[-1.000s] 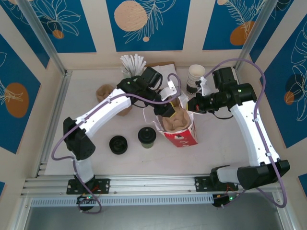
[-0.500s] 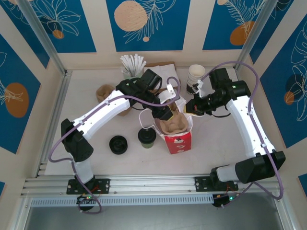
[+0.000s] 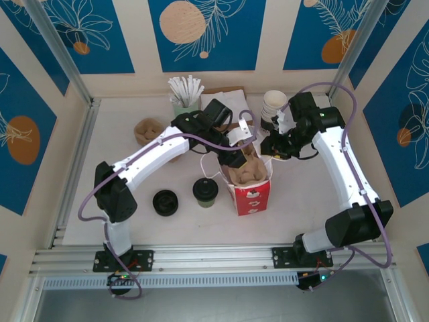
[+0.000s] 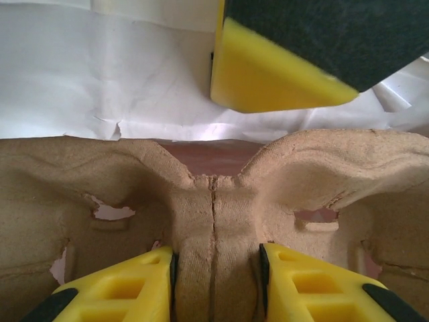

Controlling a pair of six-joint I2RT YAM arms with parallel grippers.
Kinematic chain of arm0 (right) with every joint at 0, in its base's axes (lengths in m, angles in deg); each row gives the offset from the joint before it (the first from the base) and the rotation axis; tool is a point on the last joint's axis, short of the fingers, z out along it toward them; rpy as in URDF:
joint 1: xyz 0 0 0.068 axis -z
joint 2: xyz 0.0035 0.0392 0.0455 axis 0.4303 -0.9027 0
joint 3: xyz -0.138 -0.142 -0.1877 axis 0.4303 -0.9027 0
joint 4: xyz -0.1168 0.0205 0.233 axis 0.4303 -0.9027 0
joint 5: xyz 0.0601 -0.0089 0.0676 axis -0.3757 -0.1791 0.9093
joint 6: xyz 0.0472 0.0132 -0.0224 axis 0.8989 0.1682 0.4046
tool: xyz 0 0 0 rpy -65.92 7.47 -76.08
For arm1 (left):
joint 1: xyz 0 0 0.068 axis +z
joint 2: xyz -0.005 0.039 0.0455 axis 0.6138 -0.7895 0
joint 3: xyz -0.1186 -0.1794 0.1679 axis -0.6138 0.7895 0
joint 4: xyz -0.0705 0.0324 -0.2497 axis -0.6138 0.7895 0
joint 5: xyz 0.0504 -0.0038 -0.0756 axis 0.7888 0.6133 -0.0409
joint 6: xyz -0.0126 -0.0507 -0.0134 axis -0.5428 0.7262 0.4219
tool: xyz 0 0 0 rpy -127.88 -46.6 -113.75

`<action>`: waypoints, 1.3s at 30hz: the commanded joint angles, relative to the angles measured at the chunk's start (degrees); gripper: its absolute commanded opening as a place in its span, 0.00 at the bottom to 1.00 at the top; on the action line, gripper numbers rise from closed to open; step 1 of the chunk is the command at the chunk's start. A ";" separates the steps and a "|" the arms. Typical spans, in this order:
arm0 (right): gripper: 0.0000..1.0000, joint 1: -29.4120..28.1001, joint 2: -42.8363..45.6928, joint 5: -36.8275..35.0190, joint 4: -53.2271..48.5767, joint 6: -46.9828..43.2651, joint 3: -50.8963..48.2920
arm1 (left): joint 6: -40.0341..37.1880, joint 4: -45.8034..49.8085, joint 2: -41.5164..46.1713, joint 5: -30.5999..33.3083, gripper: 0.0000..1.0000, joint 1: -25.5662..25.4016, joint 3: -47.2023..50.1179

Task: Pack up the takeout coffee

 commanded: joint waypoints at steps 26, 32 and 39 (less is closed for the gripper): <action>0.36 6.69 28.86 15.41 2.47 18.38 -18.40 | 6.92 -5.36 -5.53 4.66 0.33 -0.38 -4.24; 0.35 4.88 30.36 14.87 10.31 23.08 -24.37 | 7.93 -5.26 -5.28 4.00 0.33 -0.35 -4.33; 0.31 4.20 31.34 13.93 14.86 25.84 -29.29 | 8.56 -5.47 -4.98 3.80 0.33 -0.41 -4.11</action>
